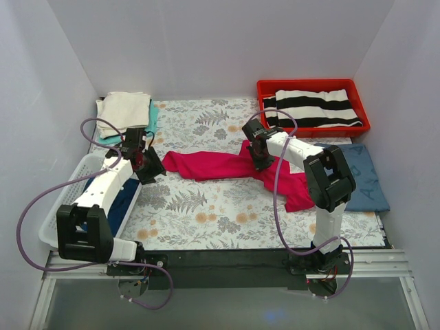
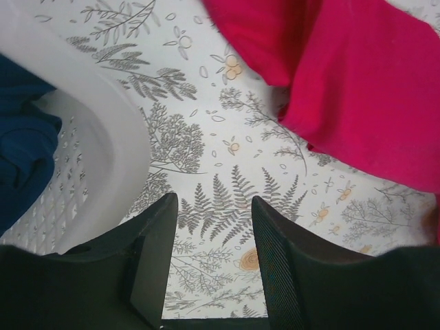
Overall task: Fold and stack the t-shirts
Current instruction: Flatten out the tshirt
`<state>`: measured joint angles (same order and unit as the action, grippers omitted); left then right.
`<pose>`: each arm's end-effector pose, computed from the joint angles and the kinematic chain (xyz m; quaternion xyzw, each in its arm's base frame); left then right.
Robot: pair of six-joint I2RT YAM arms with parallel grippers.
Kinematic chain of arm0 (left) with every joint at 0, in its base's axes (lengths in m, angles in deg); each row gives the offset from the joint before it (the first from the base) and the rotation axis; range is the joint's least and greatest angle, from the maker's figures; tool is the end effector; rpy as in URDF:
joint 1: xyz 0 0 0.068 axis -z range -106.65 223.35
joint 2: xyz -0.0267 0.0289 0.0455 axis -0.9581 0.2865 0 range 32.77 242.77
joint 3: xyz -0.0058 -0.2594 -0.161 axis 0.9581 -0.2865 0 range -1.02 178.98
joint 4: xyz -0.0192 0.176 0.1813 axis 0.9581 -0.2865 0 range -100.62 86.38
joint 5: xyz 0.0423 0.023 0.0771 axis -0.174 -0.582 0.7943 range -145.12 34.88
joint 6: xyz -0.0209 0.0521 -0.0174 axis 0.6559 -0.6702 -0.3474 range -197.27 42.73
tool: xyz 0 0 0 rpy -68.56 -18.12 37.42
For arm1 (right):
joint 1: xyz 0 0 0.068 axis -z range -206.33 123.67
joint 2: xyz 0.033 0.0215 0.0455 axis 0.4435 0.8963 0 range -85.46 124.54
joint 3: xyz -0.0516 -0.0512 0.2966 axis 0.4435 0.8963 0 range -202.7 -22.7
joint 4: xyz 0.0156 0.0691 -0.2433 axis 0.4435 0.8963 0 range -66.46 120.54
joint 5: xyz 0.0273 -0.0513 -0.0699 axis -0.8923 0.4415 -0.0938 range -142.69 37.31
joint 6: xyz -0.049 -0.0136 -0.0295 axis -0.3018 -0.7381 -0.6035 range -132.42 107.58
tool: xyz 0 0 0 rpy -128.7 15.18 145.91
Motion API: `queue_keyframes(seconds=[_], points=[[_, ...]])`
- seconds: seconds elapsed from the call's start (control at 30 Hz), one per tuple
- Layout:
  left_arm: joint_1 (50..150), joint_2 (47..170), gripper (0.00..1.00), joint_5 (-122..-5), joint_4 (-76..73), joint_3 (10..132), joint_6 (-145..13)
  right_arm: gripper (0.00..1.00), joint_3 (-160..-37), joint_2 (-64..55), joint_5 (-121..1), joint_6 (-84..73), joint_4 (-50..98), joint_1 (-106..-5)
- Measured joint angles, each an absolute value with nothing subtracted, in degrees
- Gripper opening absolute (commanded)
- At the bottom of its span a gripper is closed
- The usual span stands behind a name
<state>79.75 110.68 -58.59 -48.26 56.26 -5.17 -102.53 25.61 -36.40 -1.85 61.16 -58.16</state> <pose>0.2470 -0.0303 0.2714 -0.5241 0.8238 -0.1583 0.1471 0.3475 0.2018 0.2126 -0.1540 0.9612 -0.0642 0.2197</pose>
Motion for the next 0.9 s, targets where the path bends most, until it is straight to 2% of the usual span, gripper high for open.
queue_keyframes(seconds=[0.47, 0.9], points=[[79.4, 116.3, 0.48, -43.3, -53.5, 59.3, -1.0, 0.01, -100.4, 24.8, -39.1, -0.5, 60.7, -58.1], [75.0, 125.2, 0.46, -39.5, -51.3, 66.2, -2.2, 0.01, -97.6, 22.4, -41.5, 0.3, 60.4, -58.1]])
